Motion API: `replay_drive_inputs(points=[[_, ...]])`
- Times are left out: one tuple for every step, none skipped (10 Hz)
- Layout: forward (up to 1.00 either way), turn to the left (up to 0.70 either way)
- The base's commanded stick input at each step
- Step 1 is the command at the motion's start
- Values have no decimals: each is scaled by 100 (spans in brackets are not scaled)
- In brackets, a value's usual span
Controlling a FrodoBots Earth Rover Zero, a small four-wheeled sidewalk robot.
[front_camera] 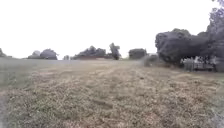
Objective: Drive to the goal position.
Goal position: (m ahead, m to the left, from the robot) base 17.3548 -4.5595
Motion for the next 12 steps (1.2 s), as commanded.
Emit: replay_drive_inputs(points=[[4,0],[4,0],[4,0],[4,0],[4,0],[4,0],[4,0],[4,0],[4,0],[3,0],[2,0],[0,0]])
